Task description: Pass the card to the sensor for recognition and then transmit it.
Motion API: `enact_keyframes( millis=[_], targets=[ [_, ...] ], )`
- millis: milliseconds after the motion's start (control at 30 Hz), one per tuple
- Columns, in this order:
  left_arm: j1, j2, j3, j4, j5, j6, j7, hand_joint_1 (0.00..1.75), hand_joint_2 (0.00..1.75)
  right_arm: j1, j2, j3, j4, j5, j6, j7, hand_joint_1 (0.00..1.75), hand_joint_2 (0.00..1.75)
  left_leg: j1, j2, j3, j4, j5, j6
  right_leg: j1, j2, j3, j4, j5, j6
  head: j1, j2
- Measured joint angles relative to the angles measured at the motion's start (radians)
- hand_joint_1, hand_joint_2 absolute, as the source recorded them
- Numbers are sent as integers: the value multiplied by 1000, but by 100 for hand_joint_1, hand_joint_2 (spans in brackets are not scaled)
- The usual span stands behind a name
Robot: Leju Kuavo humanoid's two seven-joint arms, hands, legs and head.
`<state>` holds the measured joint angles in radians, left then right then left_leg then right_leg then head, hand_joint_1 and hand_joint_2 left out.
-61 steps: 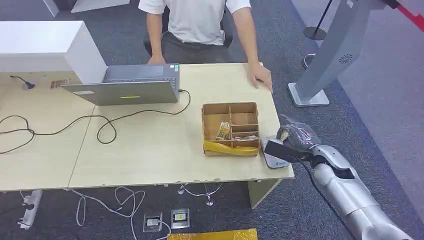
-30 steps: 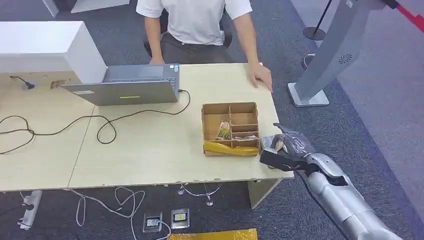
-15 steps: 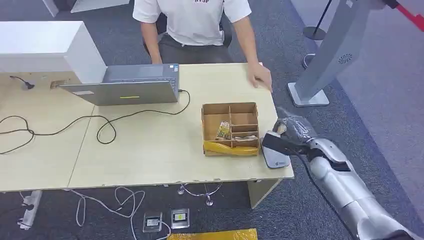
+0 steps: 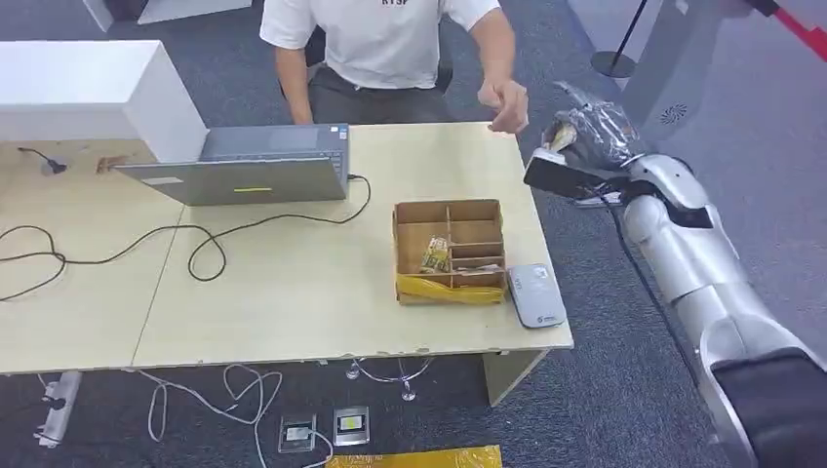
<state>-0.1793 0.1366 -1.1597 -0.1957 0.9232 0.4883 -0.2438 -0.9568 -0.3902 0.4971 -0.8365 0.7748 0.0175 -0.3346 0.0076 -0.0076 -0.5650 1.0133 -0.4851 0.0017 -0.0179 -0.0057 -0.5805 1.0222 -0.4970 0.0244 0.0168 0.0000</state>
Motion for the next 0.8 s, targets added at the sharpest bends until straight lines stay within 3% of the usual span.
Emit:
enact_keyframes(
  millis=[167, 333, 600, 633, 667, 700, 800],
  targets=[
    [-2, 0, 0, 0, -1, -3, -1, 0, 0, -124, 81, 21, 125, 59, 7, -22, 175, 175, 1, 0, 0, 0, 0, 0, 1, 0, 0, 0, 0, 0, 0, 0],
    [-2, 0, 0, 0, -1, -3, -1, 0, 0, -196, 148, 49, 230, 100, 8, -3, 175, 175, 1, 0, 0, 0, 0, 0, 1, 0, 0, 0, 0, 0, 0, 0],
    [-2, 0, 0, 0, -4, -6, -1, 0, 0, -248, 207, 75, 350, 113, 10, 27, 175, 175, 1, -1, 0, 0, 0, 0, 1, -1, 0, 0, 0, 0, 0, 0],
    [-2, 0, 0, 0, -4, -6, -1, 0, 0, -249, 212, 76, 359, 114, 10, 28, 168, 175, 1, -1, 0, 0, 0, 0, 1, -1, 0, 0, 0, 0, 0, 0],
    [-2, 0, 0, 0, -2, -6, -1, 0, 0, -250, 215, 77, 366, 116, 10, 29, 24, 175, 1, -1, 0, 0, 0, 0, 1, -1, 0, 0, 0, 0, 0, 0],
    [-2, 0, 0, 0, -1, -6, -1, 0, 0, -250, 220, 78, 374, 117, 8, 31, 2, 175, 1, -1, 0, 0, 0, 0, 1, 0, 0, 0, 0, 0, 0, 0],
    [-2, 0, 0, 0, 0, -5, -1, 0, 0, -249, 229, 83, 392, 122, -9, 43, 0, 175, 1, -1, 1, 0, 0, 0, 1, 0, 0, 0, 0, 0, 0, 0]
  ],
)
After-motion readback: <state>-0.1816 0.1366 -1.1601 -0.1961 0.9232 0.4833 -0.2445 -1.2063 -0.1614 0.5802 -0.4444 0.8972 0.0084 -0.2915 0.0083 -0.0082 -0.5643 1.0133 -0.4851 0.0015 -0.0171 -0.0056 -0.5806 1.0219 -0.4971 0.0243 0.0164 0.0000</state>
